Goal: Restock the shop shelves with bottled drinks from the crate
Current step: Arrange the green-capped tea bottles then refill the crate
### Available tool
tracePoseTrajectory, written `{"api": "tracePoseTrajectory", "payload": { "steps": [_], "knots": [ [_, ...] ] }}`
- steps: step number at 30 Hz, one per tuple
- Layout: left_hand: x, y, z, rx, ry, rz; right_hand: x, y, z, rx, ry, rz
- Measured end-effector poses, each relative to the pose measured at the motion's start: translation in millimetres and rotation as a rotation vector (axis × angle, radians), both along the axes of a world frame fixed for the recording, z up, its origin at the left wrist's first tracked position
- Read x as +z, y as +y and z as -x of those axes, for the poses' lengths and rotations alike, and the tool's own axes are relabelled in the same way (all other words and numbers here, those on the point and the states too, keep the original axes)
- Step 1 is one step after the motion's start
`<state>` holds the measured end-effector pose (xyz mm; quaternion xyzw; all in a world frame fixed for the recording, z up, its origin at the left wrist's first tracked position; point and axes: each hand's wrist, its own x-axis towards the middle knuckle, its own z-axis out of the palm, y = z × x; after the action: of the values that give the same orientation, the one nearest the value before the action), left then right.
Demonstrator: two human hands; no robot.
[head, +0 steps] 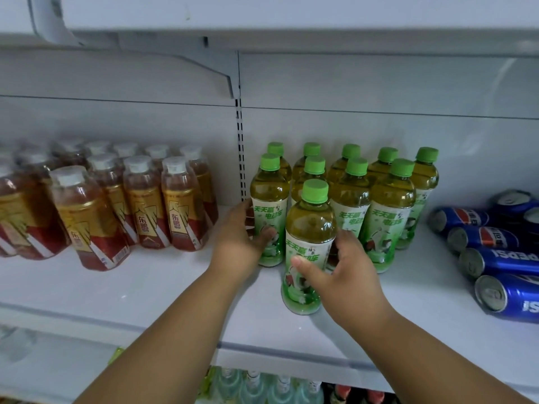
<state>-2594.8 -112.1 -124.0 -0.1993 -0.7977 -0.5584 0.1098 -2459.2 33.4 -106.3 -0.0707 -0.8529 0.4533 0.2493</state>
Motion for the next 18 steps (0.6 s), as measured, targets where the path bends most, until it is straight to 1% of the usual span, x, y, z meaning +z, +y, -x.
{"api": "tracePoseTrajectory", "payload": {
  "steps": [5, 18],
  "knots": [
    [-4.4, 0.0, -3.1, 0.016, 0.037, 0.001, -0.9, 1.1, 0.8, 0.000, 0.023, -0.005],
    [-8.0, -4.0, 0.0, 0.013, 0.036, 0.043, 4.0, 6.5, -3.4, 0.013, 0.016, -0.031]
  ]
}}
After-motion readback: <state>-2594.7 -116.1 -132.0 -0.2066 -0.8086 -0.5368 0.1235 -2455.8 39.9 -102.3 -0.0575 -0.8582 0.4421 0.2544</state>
